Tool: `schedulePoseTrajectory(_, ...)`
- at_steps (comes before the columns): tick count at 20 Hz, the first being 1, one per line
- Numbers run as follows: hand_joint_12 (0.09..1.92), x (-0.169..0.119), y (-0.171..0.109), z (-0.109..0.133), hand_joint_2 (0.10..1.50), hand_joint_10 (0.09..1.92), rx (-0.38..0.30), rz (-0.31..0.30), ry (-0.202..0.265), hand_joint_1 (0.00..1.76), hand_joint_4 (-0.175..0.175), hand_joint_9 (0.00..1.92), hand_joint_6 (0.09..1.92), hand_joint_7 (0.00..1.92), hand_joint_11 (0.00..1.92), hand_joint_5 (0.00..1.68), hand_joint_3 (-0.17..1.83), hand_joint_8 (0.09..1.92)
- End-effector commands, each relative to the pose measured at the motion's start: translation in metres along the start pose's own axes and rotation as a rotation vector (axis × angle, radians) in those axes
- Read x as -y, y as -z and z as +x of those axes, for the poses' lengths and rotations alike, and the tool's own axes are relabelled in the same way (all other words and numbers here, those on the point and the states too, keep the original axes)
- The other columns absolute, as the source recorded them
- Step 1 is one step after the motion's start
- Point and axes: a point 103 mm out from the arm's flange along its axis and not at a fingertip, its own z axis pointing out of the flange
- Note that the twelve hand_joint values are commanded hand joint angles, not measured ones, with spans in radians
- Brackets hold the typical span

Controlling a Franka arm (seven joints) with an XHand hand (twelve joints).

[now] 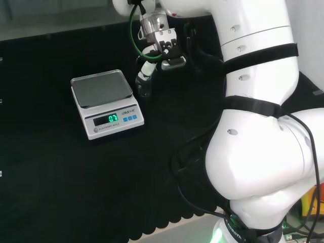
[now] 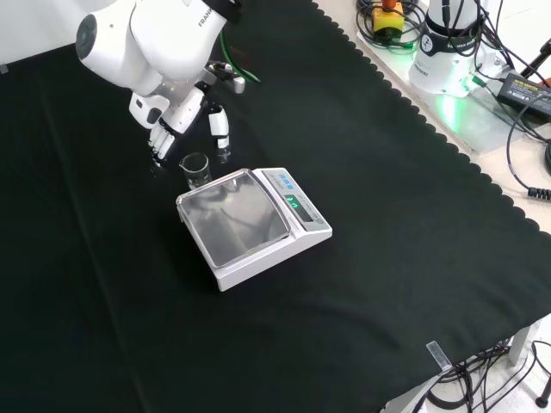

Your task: Pick up the beaker.

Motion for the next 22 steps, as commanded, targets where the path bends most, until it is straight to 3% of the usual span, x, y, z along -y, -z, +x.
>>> schedulePoseTrajectory(1,1.40,-0.004,-0.006,0.003,0.87,0.95,0.012,0.003,-0.007,0.68,-0.073,0.03,0.09,0.00,0.22,0.19,0.10,0.63)
schedulePoseTrajectory(6,1.38,-0.005,-0.009,0.001,0.86,0.92,0.021,-0.025,-0.007,0.73,-0.073,0.10,0.09,0.02,0.27,0.26,0.13,0.77)
schedulePoseTrajectory(13,1.29,-0.006,-0.011,0.004,0.83,0.82,0.047,-0.079,-0.033,0.81,-0.063,0.37,0.11,0.27,0.47,0.42,0.24,0.85)
schedulePoseTrajectory(15,1.25,-0.008,-0.011,0.006,0.81,0.77,0.051,-0.105,-0.041,0.84,-0.060,0.48,0.24,0.36,0.58,0.47,0.31,0.85)
schedulePoseTrajectory(19,1.13,-0.011,-0.012,0.008,0.77,0.68,0.066,-0.155,-0.056,0.90,-0.067,0.69,0.70,0.52,0.79,0.56,0.44,0.88)
schedulePoseTrajectory(22,1.04,-0.015,-0.012,0.008,0.76,0.63,0.067,-0.172,-0.064,0.94,-0.075,0.79,0.79,0.61,0.92,0.65,0.49,0.89)
